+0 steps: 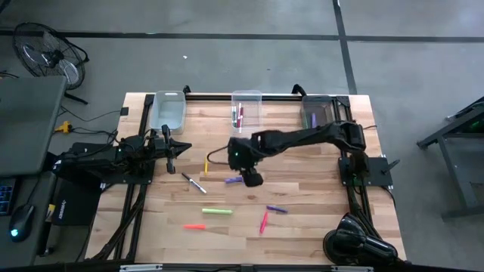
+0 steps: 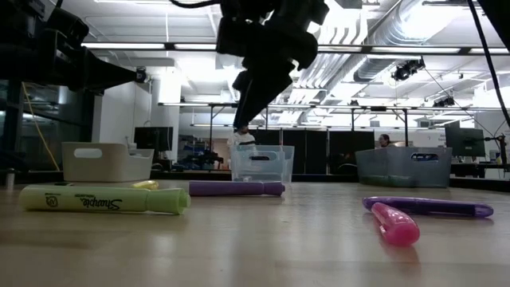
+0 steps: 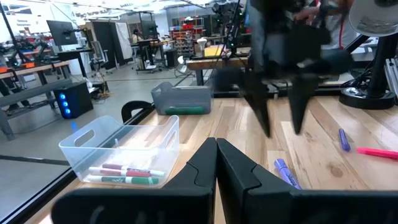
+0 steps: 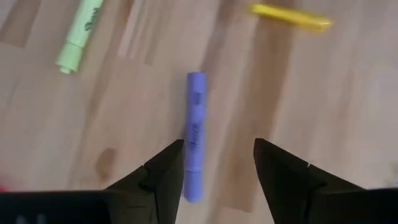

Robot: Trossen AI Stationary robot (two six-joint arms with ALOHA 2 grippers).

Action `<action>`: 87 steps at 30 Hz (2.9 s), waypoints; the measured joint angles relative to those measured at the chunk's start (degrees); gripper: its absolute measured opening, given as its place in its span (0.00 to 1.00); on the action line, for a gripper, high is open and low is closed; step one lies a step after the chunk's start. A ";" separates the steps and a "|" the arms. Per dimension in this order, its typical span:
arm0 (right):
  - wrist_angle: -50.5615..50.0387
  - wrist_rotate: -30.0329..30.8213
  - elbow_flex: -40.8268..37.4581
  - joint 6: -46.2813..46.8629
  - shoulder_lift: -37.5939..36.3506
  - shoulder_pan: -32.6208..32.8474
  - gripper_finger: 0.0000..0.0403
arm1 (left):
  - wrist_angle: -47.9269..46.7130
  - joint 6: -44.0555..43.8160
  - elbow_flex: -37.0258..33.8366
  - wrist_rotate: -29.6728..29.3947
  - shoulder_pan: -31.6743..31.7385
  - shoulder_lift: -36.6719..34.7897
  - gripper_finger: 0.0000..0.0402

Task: Pick & Place Markers
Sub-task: Put the purple highlighter pen into the black bin

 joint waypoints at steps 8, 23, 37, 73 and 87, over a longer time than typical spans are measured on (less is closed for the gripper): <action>2.81 0.07 0.00 2.95 4.46 2.10 0.45 | 0.00 0.00 -0.01 0.00 -0.02 -0.01 0.00; 4.66 0.99 -0.02 -0.63 9.11 3.41 0.46 | 0.00 0.00 0.00 -0.02 -0.02 -0.01 0.00; 5.09 4.17 -0.01 -1.19 11.58 3.37 0.46 | 0.00 0.00 0.00 -0.04 0.00 -0.01 0.00; 3.98 3.51 0.09 -0.05 12.67 3.48 0.16 | 0.00 0.00 -0.01 -0.04 -0.01 -0.01 0.00; 4.66 2.97 0.93 4.03 12.83 3.61 0.15 | 0.00 0.00 0.00 -0.04 -0.02 -0.02 0.00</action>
